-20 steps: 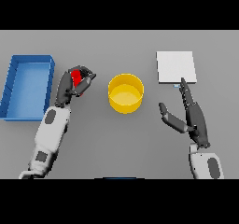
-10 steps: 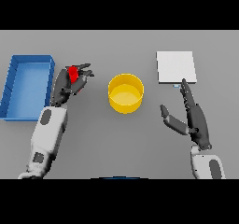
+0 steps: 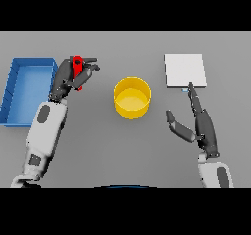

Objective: Pick up the red beaker and tilt it to pour out 1 green nut into yellow bowl. Pick up the yellow bowl and place it on the metallic measuring scale.

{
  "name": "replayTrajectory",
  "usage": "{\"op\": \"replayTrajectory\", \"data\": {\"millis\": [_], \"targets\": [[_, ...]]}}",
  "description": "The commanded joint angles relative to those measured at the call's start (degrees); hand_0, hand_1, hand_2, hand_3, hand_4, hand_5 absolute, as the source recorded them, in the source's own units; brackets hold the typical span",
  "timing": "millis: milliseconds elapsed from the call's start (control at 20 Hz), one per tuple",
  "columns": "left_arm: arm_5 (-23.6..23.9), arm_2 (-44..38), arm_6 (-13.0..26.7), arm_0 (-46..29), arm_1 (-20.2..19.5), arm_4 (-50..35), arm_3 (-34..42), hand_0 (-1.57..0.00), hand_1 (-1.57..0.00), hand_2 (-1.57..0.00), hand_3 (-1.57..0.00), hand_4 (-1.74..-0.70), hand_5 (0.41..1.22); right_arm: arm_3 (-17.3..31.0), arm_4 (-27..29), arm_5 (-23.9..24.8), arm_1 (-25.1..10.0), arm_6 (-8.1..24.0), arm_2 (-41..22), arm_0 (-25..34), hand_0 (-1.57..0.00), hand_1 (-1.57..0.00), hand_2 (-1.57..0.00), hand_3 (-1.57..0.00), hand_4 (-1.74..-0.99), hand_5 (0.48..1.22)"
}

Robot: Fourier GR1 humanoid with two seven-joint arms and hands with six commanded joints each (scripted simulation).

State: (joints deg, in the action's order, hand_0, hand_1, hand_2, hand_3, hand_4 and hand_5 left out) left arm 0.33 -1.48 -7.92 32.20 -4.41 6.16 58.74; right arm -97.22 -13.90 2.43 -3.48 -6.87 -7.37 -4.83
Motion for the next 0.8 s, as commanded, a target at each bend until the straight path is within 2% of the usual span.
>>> {"op": "replayTrajectory", "data": {"millis": [0, 150, 350, 500, 550, 750], "targets": [[0.0, 0.3, 0.2, 0.6, -0.5, 0.5, -0.4, -1.56, -1.56, -1.56, -1.55, -1.72, 1.138, 0.2, -0.1, 0.2, 0.4, -0.2, -0.2, 0.2, 0.00, 0.00, 0.00, 0.00, -1.219, 0.661], [0.1, 3.2, 0.6, 2.4, -2.6, 4.1, -0.7, -1.56, -1.56, -1.56, -1.56, -1.73, 1.134, 0.1, 0.2, 0.0, -0.7, 0.5, 0.6, 0.6, 0.00, 0.00, 0.00, 0.00, -1.210, 0.664], [-1.2, 9.9, 4.0, 4.7, -6.6, 11.5, 0.1, -1.57, -1.57, -1.57, -1.57, -1.74, 1.120, 0.2, 0.2, -0.2, -0.6, 0.8, 0.5, 0.4, 0.00, 0.00, 0.00, 0.00, -1.190, 0.658], [-2.9, 15.5, 9.1, 8.7, -8.2, 17.3, -0.1, -1.57, -1.57, -1.57, -1.57, -1.74, 1.129, 0.3, 0.4, -0.8, -0.6, 2.0, 0.3, 0.8, 0.00, 0.00, 0.00, 0.00, -1.178, 0.663], [-3.8, 17.2, 8.8, 9.5, -9.1, 18.9, -0.3, -1.57, -1.57, -1.57, -1.57, -1.74, 1.134, -0.1, 0.7, -1.0, -0.9, 1.0, 0.5, 0.3, 0.00, 0.00, 0.00, 0.00, -1.178, 0.667], [-5.4, 25.3, 11.7, 13.7, -10.8, 27.8, -1.5, -1.57, -1.57, -1.57, -1.57, -1.74, 1.174, -0.9, 1.2, -1.2, -0.6, 1.4, 0.5, -0.2, 0.00, 0.00, 0.00, 0.00, -1.183, 0.671]]}}
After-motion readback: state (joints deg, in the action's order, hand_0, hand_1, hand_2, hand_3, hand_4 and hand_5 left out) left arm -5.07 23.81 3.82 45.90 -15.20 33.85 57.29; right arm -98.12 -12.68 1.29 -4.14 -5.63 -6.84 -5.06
